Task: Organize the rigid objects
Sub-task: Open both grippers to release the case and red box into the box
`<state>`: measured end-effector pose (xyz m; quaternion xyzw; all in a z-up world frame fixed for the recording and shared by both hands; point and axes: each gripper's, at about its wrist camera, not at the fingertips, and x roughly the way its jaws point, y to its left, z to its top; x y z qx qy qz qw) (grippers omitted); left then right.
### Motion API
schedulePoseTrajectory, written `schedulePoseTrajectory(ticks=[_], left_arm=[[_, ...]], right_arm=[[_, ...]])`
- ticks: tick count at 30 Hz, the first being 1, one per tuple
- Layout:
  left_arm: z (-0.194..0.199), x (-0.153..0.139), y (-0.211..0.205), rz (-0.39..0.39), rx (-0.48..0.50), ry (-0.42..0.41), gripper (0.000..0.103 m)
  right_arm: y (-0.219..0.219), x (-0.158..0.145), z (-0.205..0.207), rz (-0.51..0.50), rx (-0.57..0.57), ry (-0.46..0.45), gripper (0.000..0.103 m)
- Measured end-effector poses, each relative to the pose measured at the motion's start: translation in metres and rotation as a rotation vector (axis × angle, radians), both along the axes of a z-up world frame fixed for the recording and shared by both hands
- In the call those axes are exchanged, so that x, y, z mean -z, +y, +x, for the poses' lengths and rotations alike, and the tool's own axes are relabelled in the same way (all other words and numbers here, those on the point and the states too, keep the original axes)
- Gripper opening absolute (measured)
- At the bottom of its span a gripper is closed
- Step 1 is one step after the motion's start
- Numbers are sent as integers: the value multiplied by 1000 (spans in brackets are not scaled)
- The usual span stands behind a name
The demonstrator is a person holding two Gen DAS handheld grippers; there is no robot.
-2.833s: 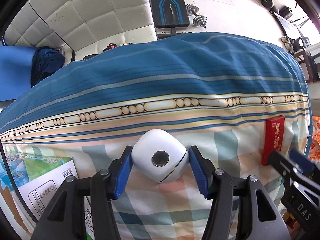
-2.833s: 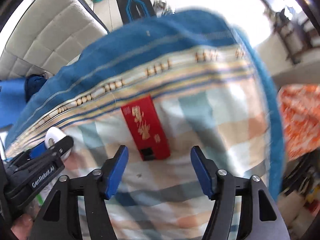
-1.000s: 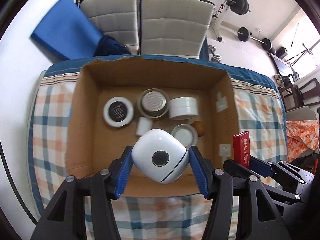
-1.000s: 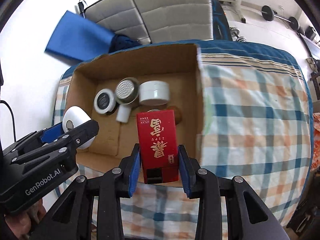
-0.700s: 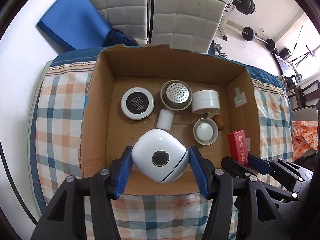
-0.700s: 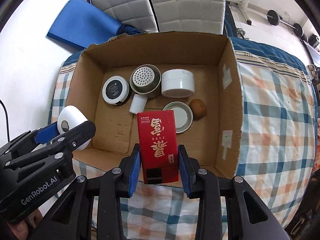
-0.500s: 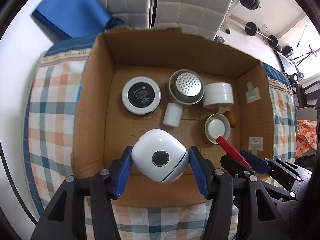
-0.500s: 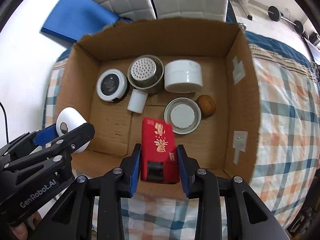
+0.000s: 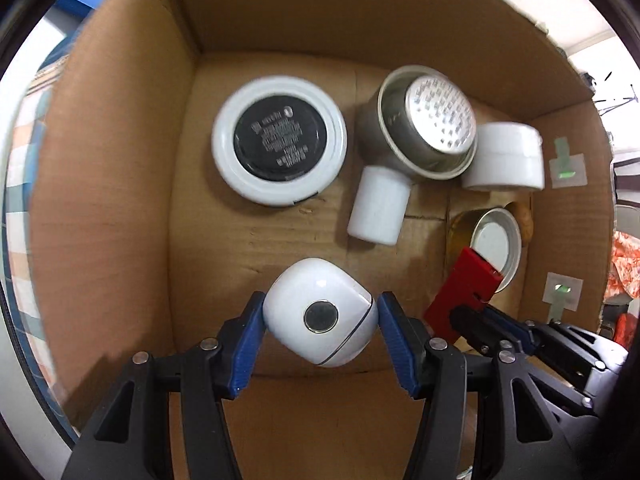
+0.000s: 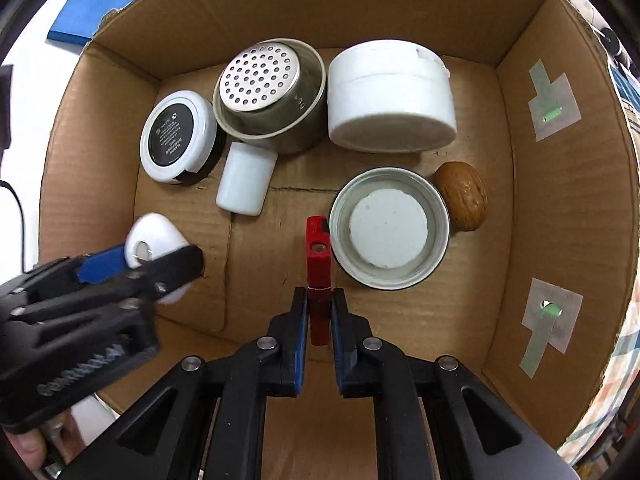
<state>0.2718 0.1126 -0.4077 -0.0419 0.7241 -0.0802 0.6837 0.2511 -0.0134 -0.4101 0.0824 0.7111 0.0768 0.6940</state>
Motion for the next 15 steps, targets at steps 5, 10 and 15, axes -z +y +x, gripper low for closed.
schedulePoseTrajectory(ticks=[5,10,15], left_arm=[[-1,8,-2,1,4,30,54],[-6,11,4,6,7,39,54],[-13,13,4,6,-3,61,56]], right_arm=[[-6,4,3,30,14,23,12],[-13,15,-1,72,5,53,12],[-23,26,-2,90,29,84,13]])
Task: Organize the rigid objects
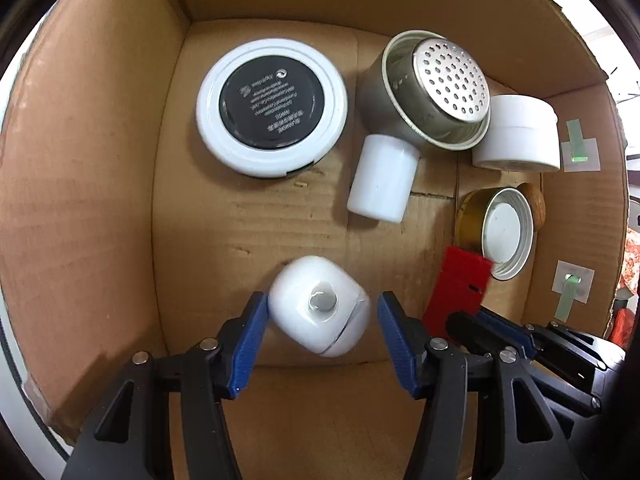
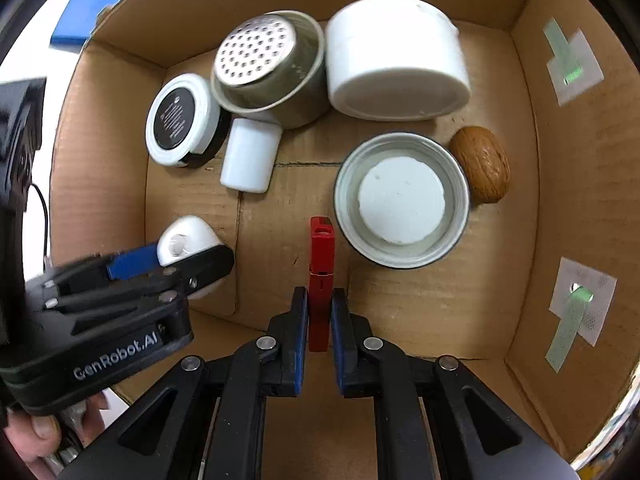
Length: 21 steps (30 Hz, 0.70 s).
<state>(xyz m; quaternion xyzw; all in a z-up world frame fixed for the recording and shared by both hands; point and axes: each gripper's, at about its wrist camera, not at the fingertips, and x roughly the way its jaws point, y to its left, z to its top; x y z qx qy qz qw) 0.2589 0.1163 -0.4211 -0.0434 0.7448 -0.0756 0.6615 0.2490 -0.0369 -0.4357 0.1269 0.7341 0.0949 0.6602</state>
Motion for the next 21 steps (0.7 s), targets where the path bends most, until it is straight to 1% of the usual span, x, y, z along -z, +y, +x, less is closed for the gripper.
schedulePoseTrajectory(ticks=[5,6,8,9,10,11,15,17,18,19,20,21], left_arm=[[-8,-3,5,-28,-30,5,58],[-10,-5,6,-31,-35,5,60],[-13,-8,7,-28,-38,0,61],[-14,-10,8,-22,-37,-4,63],[-16,-13,7,-11,-31,-8,67],[-18,-15,6,-1,-27,-15,69],[-32,-26,-1,13,-26,-38,69],[-36,-33,1,20,-25,-51,70],[-38,-36,1,21,-24,-60,74],[-40,-41,2,26,-26,-74,80],[-41,-44,0,38,-29,-91,83],[-43,-49,2,46,-31,-107,89]], right_arm=[[-9,11,0,-15,10,26,17],[-11,11,0,-19,12,27,20],[-18,7,-5,-28,14,22,24],[-19,6,-10,-36,15,16,26],[-20,3,-13,-42,14,10,28],[-21,1,-14,-50,12,2,28],[-29,-12,-19,-95,9,-26,30],[-32,-17,-19,-135,8,-41,34],[-35,-21,-20,-156,10,-53,42],[-35,-27,-19,-171,11,-63,56],[-34,-35,-20,-198,14,-77,61],[-34,-41,-18,-221,18,-91,68]])
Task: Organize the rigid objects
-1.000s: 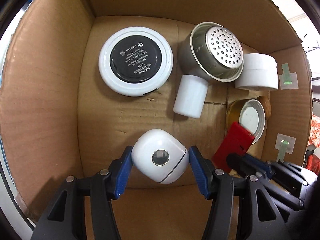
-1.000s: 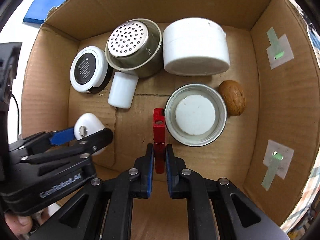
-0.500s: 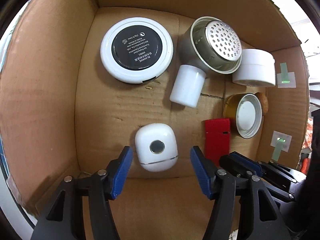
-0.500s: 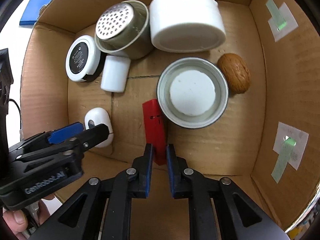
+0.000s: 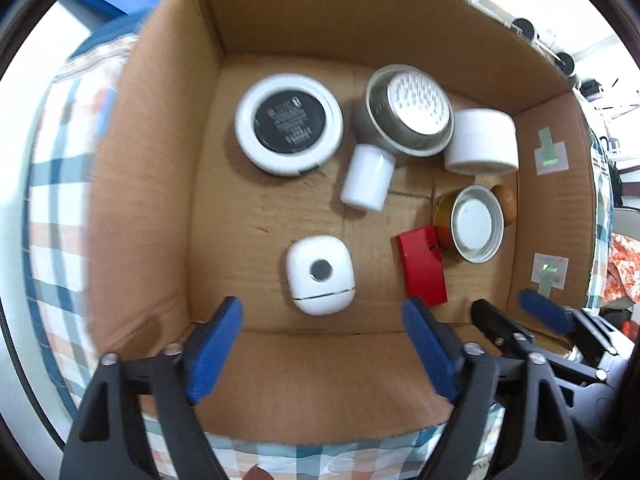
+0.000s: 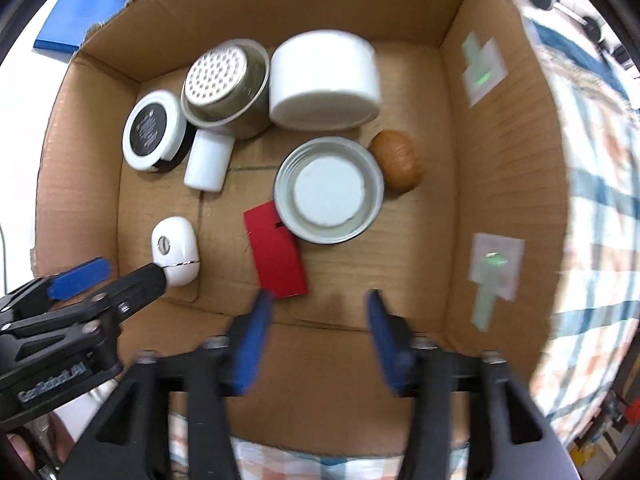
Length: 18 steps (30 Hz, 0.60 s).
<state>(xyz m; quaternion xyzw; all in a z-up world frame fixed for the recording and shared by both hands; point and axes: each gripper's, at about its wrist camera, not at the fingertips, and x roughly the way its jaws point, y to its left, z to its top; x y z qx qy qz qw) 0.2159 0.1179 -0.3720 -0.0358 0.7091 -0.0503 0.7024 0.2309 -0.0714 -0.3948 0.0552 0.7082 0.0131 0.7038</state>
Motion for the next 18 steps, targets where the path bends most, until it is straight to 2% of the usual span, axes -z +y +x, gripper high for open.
schedulePoseTrajectory(ticks=[3,6,9,10,12,18], left_arm=[[-2,-14,5,16,-8,-29,102],[-5,-29,7,20,-13,-62,102],[-11,-44,6,37,-9,-92,102],[-14,-48,5,40,-7,-99,102],[1,-62,3,44,-10,-114,102],[-12,-90,-9,63,-3,-178,102]], right_arm=[[-10,-16,5,-32,6,-28,81],[-15,-31,5,-75,0,-67,94],[-17,-45,2,-112,-9,-98,97],[-12,-47,-3,-118,-10,-105,102],[-11,-58,-8,-115,-5,-117,103],[-8,-88,-28,-92,-4,-154,103]])
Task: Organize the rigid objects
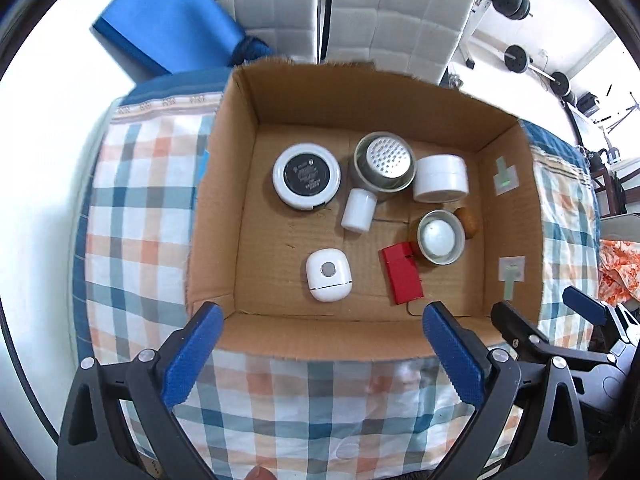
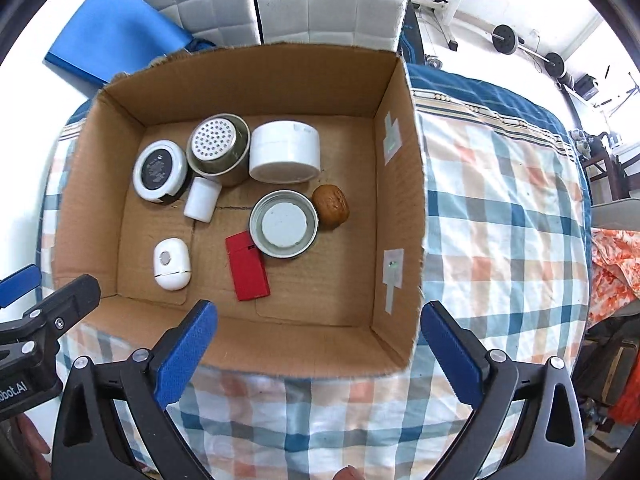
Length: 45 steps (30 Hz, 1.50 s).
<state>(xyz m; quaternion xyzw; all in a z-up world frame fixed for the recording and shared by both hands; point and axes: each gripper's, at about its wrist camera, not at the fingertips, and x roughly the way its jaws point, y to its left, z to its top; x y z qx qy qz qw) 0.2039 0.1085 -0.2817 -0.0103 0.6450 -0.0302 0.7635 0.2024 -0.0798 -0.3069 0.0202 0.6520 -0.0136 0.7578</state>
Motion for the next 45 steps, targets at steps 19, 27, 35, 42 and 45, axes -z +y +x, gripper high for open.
schedulePoseTrajectory(ticks=[19,27,35,42,45], left_arm=[[-102,-165,-7,-12,9,-276,102],[-129,-204,-1,-9,-9,-333,102],[-149,-222,1,-5,-22,-367,102],[-159,-229,0,7,-13,-377,102],[-160,-230,0,6,-18,-380,102]], right_arm=[[-24,-179,-117,87,37,-240,103],[-28,-230,-155,69,32,-318,103],[-36,-249,-173,52,49,-342,103],[-33,-259,-177,28,42,-373,103],[-30,-264,-179,5,39,-391,103]])
